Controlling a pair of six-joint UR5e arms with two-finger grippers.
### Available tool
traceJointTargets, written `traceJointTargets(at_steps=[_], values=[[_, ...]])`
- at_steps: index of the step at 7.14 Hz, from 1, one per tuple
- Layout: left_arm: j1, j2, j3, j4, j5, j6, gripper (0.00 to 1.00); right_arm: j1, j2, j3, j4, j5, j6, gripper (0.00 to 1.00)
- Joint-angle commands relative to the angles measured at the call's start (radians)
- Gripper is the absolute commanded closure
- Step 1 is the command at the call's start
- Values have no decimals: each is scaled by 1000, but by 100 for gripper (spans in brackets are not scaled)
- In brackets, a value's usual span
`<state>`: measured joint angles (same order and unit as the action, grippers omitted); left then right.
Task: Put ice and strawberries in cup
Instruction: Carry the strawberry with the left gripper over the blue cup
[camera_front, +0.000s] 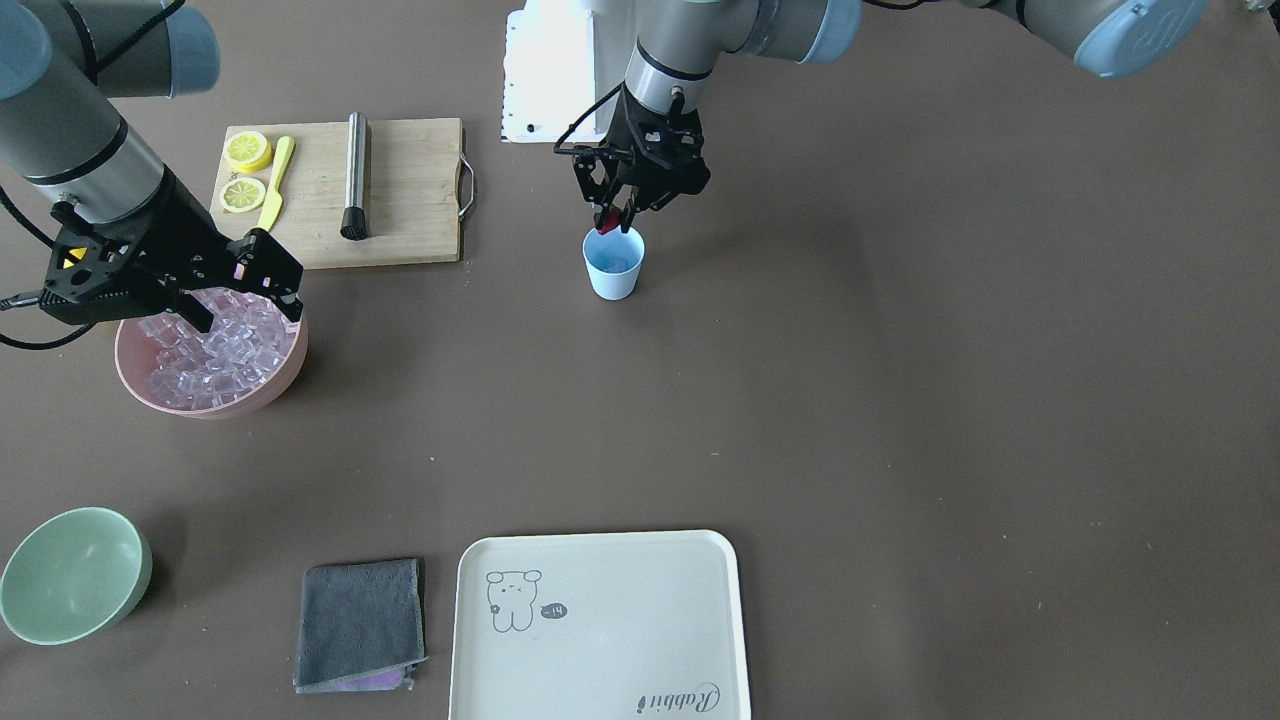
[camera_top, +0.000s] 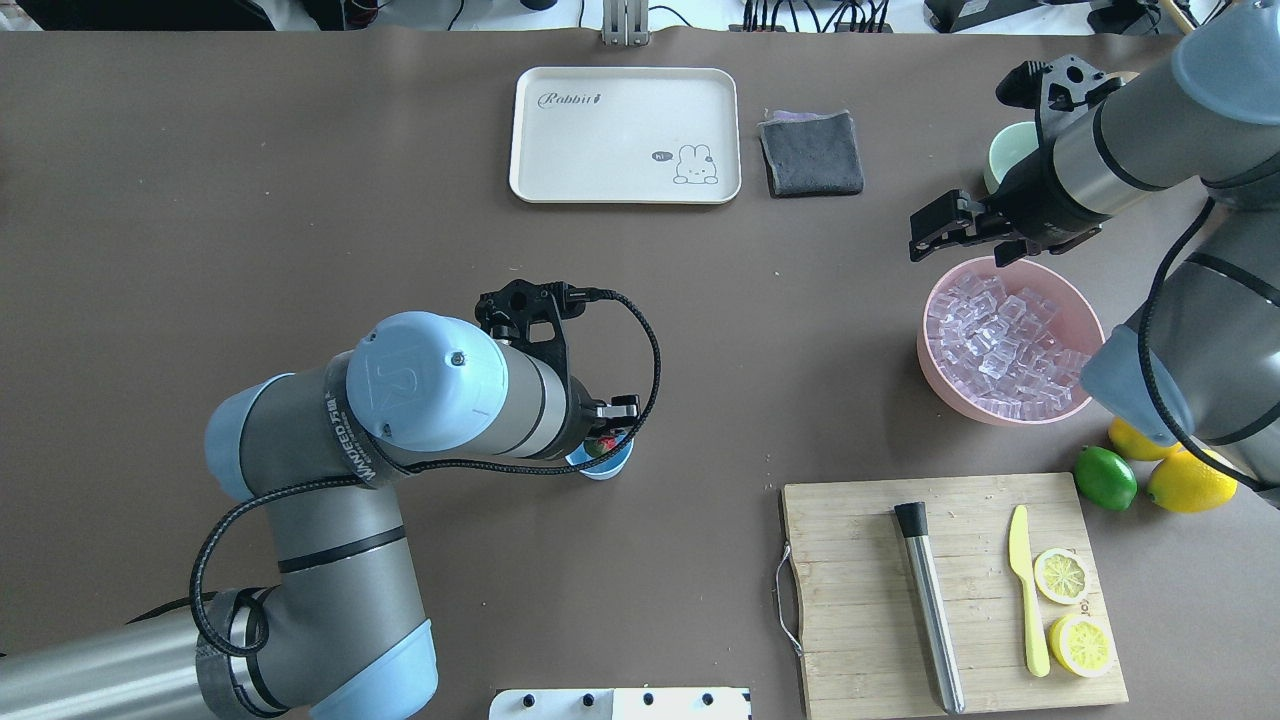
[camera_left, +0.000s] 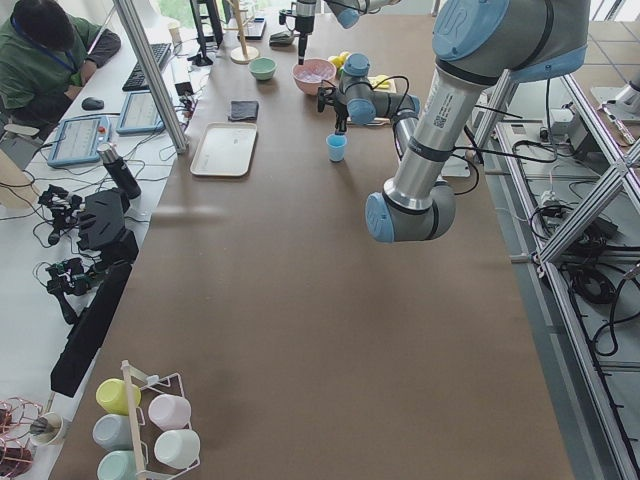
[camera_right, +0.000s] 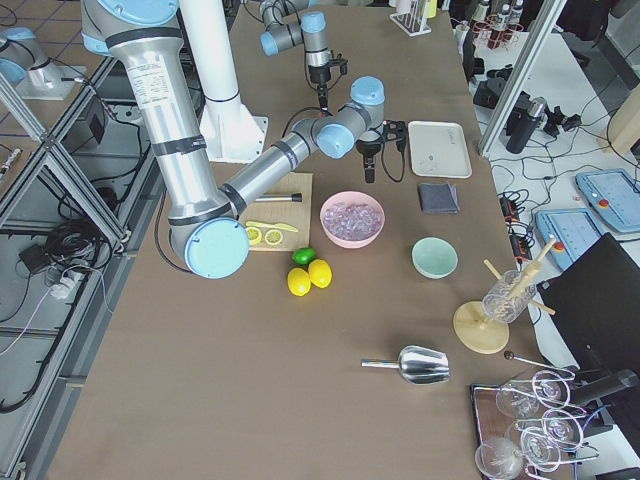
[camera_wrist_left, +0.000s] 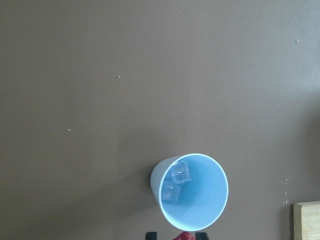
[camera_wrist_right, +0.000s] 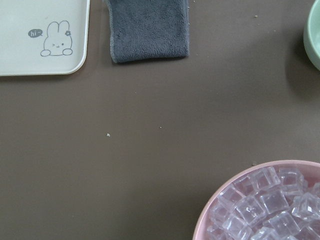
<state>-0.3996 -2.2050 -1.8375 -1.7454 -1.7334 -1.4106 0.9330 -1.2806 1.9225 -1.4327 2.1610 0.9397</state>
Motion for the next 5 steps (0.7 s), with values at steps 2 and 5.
traceJointTargets(at_steps=[2, 5], values=[[-5, 4, 88, -91, 6, 2, 100, 0, 0, -2, 0, -1, -4, 0], [-5, 10, 78, -89, 5, 2, 100, 1, 0, 0, 0, -1, -4, 0]])
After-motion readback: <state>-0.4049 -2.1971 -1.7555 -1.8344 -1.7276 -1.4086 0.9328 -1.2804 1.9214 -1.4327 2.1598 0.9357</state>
